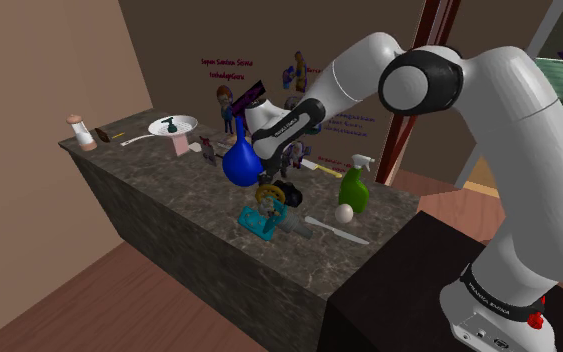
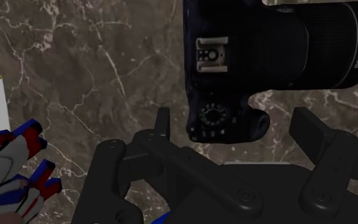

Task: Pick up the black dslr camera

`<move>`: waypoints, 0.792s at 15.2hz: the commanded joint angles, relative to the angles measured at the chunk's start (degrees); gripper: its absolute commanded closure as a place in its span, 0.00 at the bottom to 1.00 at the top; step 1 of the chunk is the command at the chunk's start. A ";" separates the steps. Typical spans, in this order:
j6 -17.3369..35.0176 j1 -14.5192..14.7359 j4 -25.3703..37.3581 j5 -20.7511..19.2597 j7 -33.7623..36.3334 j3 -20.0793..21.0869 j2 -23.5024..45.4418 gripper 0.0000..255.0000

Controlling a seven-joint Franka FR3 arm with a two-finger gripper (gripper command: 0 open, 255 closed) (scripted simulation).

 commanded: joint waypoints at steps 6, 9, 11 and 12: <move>1.12 0.08 0.42 -0.20 0.24 -0.17 1.54 1.00; 1.08 0.09 0.52 -0.20 0.23 -0.17 1.60 1.00; 1.11 0.08 0.49 -0.21 0.23 -0.17 1.60 1.00; 1.06 0.11 0.61 -0.20 0.24 -0.17 1.66 1.00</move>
